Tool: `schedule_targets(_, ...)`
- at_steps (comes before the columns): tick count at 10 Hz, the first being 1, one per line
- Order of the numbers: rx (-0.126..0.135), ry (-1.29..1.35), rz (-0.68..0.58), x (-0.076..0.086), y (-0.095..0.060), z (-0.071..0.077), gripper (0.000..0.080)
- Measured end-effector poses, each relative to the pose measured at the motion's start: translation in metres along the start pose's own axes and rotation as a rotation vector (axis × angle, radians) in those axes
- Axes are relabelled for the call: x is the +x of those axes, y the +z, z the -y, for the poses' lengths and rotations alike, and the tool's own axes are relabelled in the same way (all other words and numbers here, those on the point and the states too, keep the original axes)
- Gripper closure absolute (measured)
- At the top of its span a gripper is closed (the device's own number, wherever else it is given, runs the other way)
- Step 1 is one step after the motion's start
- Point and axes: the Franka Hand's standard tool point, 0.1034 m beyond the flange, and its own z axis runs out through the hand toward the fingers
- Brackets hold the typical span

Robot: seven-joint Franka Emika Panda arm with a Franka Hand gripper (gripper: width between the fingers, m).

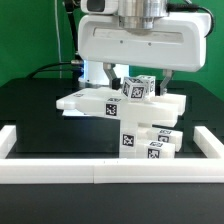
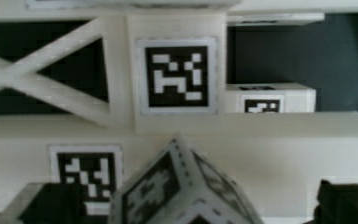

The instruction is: Assemble chair

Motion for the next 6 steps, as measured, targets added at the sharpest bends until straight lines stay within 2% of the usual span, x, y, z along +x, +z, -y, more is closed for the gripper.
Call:
schedule_targets(4, -0.002, -0.247, 0.000, 0.0008, 0.0000, -0.0019, 0.0150)
schedule_targets(6, -0.013, -0.407, 0.000, 0.0015, 0.0000, -0.0044, 0.0150)
